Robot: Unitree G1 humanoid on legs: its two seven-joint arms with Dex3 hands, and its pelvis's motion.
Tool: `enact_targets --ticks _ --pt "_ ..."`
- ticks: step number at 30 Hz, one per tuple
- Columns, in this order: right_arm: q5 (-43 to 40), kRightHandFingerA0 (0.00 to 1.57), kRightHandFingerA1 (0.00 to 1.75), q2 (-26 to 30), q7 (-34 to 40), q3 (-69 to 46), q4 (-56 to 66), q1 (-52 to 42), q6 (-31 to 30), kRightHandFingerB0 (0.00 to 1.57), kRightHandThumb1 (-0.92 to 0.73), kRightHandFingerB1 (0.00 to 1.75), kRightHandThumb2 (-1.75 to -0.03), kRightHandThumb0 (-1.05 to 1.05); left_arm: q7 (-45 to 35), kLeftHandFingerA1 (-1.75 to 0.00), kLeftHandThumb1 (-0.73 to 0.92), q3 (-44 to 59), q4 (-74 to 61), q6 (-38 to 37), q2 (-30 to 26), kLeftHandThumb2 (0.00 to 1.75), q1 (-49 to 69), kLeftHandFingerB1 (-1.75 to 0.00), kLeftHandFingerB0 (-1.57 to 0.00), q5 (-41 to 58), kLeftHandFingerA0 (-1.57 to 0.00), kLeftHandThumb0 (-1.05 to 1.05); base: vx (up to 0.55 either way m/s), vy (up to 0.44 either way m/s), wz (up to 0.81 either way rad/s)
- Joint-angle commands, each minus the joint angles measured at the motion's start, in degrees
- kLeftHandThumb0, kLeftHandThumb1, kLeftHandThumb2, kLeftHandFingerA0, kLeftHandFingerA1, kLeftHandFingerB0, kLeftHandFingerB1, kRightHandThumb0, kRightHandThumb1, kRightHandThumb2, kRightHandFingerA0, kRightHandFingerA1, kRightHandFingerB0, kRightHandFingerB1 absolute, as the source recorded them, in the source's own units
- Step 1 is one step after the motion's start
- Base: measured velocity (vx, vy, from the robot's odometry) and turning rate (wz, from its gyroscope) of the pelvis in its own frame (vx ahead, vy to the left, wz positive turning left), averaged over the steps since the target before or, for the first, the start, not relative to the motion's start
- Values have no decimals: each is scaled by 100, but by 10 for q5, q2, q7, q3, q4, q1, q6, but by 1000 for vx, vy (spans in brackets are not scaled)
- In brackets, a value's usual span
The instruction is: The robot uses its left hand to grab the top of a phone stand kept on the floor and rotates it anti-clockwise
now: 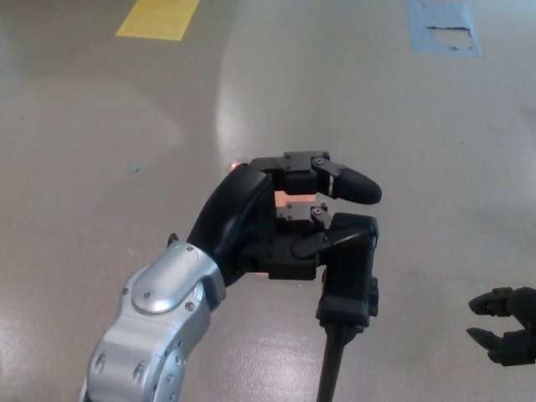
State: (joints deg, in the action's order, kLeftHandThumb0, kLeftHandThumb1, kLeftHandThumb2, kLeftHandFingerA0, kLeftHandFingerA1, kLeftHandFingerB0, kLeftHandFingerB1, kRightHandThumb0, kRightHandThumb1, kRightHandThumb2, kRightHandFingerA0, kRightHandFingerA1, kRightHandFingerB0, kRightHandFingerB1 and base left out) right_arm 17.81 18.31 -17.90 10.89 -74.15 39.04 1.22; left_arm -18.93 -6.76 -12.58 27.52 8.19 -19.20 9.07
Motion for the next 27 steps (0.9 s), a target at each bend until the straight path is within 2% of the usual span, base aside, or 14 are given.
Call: enact_targets --ticks 1,4,5,8,10,11,15,17,19,20,21,23,24,27 --pt "10 37 50 14 -5 6 -7 26 -15 7 -65 36 -88 -58 41 -110 65 97 62 347 39 58 -26 -71 -86 119 -100 -15 0 0 0" --pt "9 37 51 13 -2 5 -8 26 -17 7 -65 37 -88 -58 41 -108 65 97 65 351 39 57 -29 -73 -86 116 -101 -14 0 0 0" --pt "8 43 38 13 -1 4 -8 27 -18 13 -81 26 -65 -52 40 -110 65 98 67 353 39 58 -31 -74 -85 117 -100 -14 0 0 0" --pt "9 37 50 12 1 5 -9 27 -18 7 -66 36 -88 -59 39 -110 64 100 70 357 39 58 -34 -75 -85 119 -100 -13 0 0 0" --pt "9 38 50 11 2 5 -9 28 -20 7 -67 36 -88 -61 39 -109 64 101 70 360 38 57 -35 -75 -86 120 -101 -13 0 0 0" --pt "11 45 39 11 3 6 -10 28 -21 13 -81 25 -64 -51 39 -108 63 100 70 359 38 57 -35 -74 -86 120 -102 -14 0 0 0" --pt "10 45 41 10 4 5 -10 30 -22 13 -82 26 -64 -52 39 -111 64 103 69 368 40 58 -38 -74 -85 122 -100 -13 0 0 0" --pt "11 38 52 10 4 6 -10 30 -21 7 -67 37 -89 -60 38 -110 64 103 69 370 39 58 -40 -74 -85 122 -101 -13 0 0 0" --pt "13 45 42 11 5 8 -9 31 -20 13 -82 24 -64 -53 39 -110 64 105 71 373 39 58 -42 -73 -86 123 -101 -13 0 0 0" --pt "15 45 42 11 5 10 -9 32 -21 13 -82 24 -65 -53 41 -110 64 107 70 376 41 59 -43 -73 -85 122 -101 -12 0 0 0" --pt "15 37 52 10 4 11 -9 32 -21 7 -68 36 -91 -59 43 -110 65 107 68 378 42 58 -43 -70 -86 122 -101 -13 0 0 0" --pt "15 36 52 10 3 11 -9 32 -21 7 -68 36 -91 -59 46 -109 66 108 65 378 43 58 -42 -68 -86 122 -101 -13 0 0 0" --pt "15 43 41 10 3 11 -9 32 -22 12 -82 23 -65 -52 47 -108 67 110 62 379 44 59 -41 -66 -85 124 -103 -13 0 0 0" --pt "13 42 44 10 -1 10 -10 32 -19 10 -83 25 -64 -53 42 -99 71 115 62 382 42 61 -44 -59 -80 133 -103 -17 0 0 0"
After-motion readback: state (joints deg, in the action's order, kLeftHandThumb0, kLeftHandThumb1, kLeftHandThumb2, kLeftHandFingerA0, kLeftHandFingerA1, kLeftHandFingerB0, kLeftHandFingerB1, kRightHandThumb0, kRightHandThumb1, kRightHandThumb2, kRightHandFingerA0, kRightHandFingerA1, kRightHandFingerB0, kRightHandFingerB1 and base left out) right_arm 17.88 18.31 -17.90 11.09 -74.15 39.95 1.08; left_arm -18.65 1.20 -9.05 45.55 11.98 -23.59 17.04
